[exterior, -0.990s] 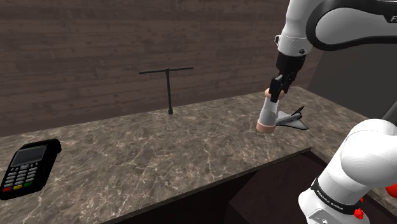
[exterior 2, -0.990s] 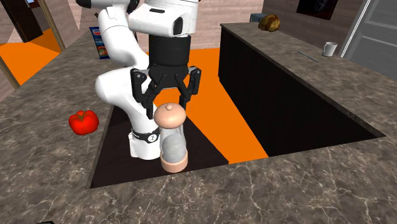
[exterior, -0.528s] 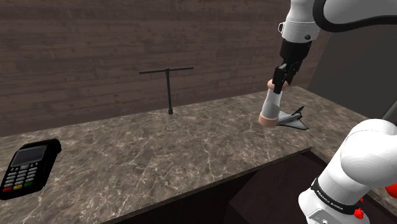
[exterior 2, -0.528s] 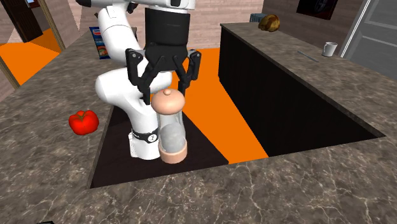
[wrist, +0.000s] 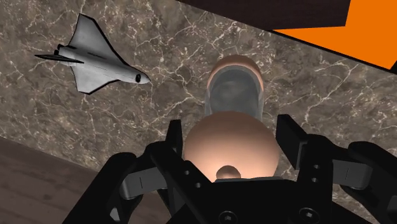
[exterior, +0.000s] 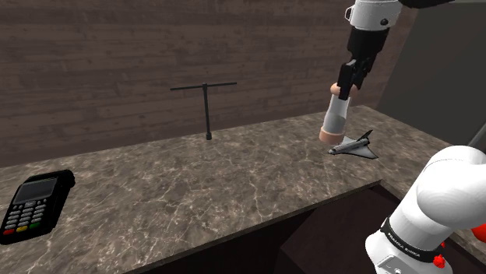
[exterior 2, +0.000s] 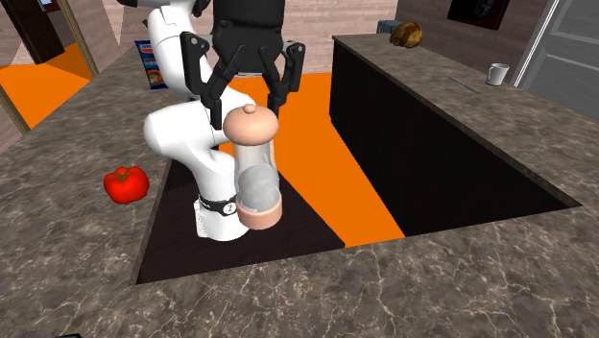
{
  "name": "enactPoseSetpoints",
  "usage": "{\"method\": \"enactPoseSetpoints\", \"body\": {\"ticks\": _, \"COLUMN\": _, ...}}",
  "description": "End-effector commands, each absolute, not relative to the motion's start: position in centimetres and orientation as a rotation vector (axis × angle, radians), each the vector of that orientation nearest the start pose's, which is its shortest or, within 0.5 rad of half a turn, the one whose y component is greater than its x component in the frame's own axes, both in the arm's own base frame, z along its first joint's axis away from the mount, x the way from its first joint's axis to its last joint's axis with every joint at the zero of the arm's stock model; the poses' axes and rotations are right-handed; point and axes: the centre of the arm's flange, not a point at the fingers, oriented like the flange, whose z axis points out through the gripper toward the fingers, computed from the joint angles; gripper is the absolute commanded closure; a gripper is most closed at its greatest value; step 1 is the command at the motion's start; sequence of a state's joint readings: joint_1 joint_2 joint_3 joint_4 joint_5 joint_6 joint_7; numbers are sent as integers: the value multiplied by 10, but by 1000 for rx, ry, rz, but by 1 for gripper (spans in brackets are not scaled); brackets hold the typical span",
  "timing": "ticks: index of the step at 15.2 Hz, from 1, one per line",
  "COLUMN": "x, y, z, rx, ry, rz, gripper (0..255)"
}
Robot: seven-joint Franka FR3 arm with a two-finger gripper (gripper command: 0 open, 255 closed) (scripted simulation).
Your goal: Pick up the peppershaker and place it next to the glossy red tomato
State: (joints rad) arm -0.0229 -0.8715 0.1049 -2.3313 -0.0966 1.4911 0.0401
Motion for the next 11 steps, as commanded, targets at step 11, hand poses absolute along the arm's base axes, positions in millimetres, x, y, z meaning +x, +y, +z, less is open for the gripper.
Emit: {"method": "enactPoseSetpoints", "body": {"ticks": 11, "x": 230, "y": -24, "z": 655, "rx": -3316, "ry": 5, "rz": -60, "gripper": 255}}
